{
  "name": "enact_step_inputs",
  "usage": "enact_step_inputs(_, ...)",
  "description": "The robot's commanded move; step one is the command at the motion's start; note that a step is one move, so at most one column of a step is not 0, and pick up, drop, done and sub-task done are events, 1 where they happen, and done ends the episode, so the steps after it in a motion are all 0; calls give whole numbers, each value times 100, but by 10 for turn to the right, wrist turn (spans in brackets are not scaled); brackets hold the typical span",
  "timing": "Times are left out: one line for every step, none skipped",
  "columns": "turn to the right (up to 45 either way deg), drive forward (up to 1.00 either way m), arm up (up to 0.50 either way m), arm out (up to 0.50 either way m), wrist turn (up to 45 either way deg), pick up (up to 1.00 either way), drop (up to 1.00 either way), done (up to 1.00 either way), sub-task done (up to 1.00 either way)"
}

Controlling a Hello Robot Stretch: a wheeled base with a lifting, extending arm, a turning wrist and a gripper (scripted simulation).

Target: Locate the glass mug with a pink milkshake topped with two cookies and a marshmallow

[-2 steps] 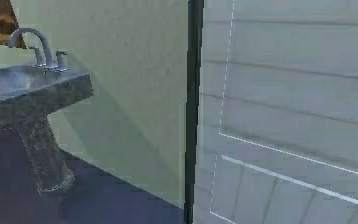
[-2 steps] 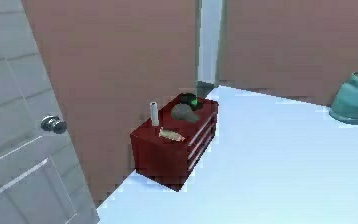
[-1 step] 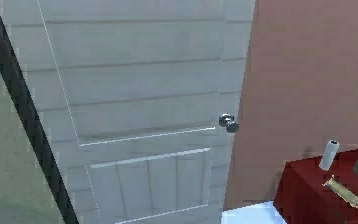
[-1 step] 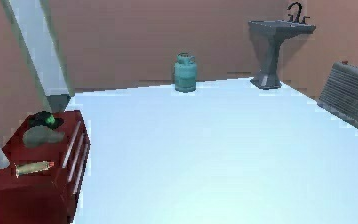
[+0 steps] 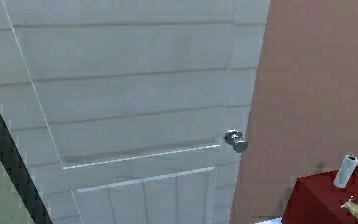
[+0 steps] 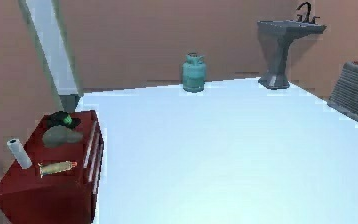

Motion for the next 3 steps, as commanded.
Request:
enact_step_inputs(-450, 0, 0, 0, 0, 0, 0, 0, 0)
enact_step_inputs(-300, 0, 0, 0, 0, 0, 0, 0, 0)
enact_step_inputs(0, 70, 0, 0, 0, 0, 0, 0, 0)
